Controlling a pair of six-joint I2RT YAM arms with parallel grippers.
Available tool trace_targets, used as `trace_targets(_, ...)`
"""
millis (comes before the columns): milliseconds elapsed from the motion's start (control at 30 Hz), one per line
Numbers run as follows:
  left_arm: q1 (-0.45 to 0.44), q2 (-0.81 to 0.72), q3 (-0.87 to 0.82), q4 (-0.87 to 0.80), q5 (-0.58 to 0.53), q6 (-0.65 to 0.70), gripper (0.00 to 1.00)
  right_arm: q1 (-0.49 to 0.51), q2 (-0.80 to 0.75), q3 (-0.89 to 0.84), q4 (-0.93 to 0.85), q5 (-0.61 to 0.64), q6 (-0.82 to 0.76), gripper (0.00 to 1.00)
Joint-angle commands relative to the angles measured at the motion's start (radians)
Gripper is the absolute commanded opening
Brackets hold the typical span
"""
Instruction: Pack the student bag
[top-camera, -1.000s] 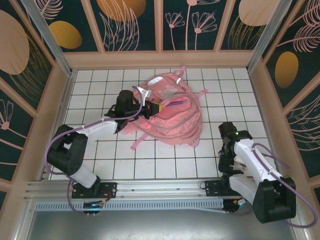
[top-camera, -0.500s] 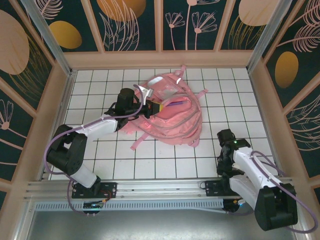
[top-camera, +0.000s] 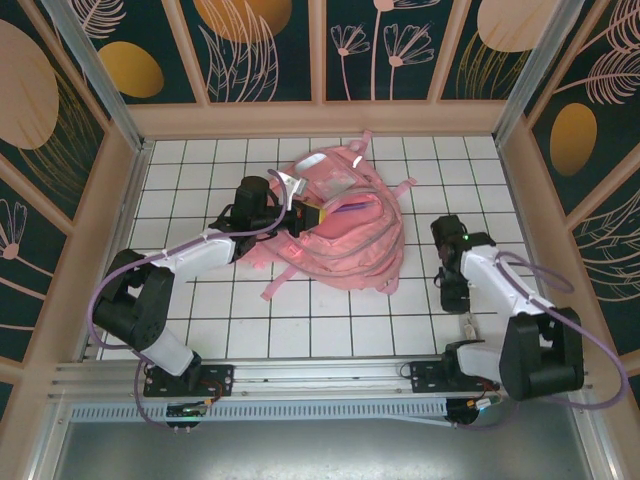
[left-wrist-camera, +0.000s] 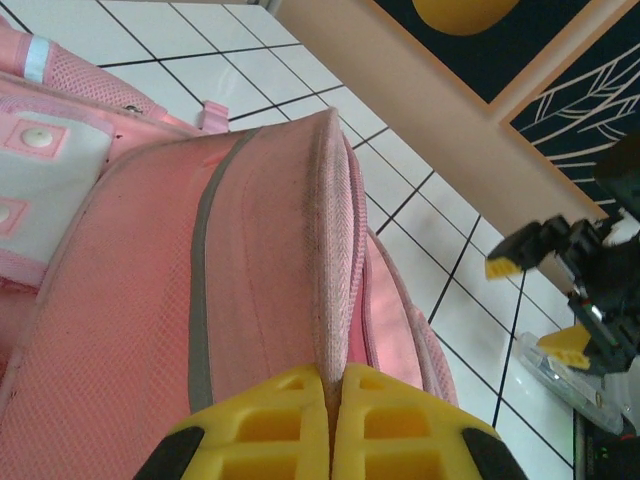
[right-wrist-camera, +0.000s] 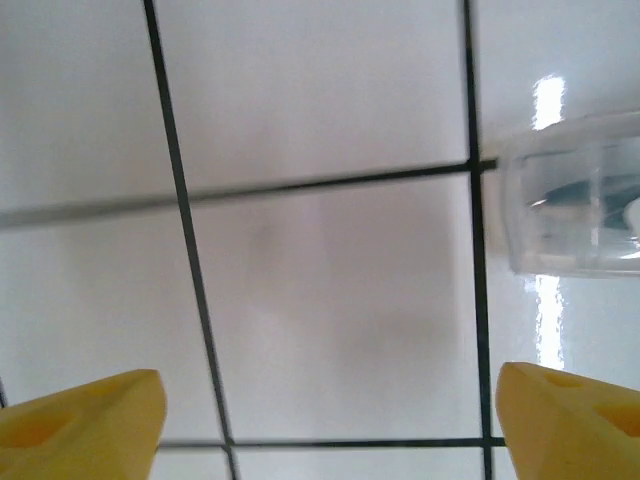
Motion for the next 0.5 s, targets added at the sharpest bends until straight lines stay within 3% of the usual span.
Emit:
trace_targets(0, -0.001, -0.042, 0.041, -0.023, 0.027, 0.045, 0.0, -0.07, 0.031, -0.009, -0.232, 0.108, 0.158, 0.91)
trace_targets(133, 0.0, -0.098, 0.028, -0.041, 0.034, 0.071, 0.0, -0.172, -0.032, -0.152, -0.045, 0.014, 0.176, 0.91)
trace_targets(233, -0.001, -0.131, 0.022, -0.1, 0.019, 0.114, 0.0, -0.214, -0.044, -0.223, 0.071, 0.039, 0.155, 0.88)
trace_targets(333, -0.001, -0.137, 0.022, -0.139, 0.019, 0.127, 0.0, -0.223, 0.01, -0.224, 0.164, 0.104, 0.034, 0.85)
trace_targets(467, -0.001, -0.139, -0.002, -0.125, 0.016, 0.108, 0.0, -0.188, 0.132, -0.158, 0.263, 0.088, -0.187, 0.84)
